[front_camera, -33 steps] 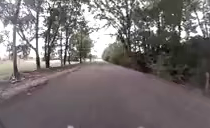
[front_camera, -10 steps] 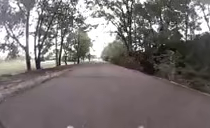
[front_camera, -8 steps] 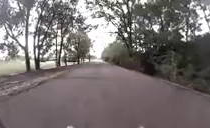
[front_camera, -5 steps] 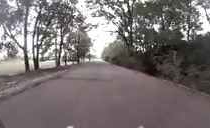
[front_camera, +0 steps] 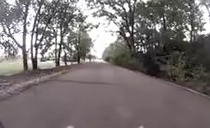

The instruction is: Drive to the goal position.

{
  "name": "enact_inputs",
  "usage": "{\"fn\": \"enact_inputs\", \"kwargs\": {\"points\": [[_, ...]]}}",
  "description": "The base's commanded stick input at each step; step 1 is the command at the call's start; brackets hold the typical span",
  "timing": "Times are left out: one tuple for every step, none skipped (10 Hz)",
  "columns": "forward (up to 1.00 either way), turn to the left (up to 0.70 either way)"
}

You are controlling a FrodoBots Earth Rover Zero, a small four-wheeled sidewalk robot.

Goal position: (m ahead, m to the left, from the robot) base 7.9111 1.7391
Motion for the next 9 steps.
{"fn": "enact_inputs", "kwargs": {"points": [[0.7, 0.0], [0.7, 0.0], [0.7, 0.0], [0.7, 0.0], [0.7, 0.11], [0.7, 0.26], [0.7, 0.24], [0.7, 0.0], [0.7, 0.0]]}}
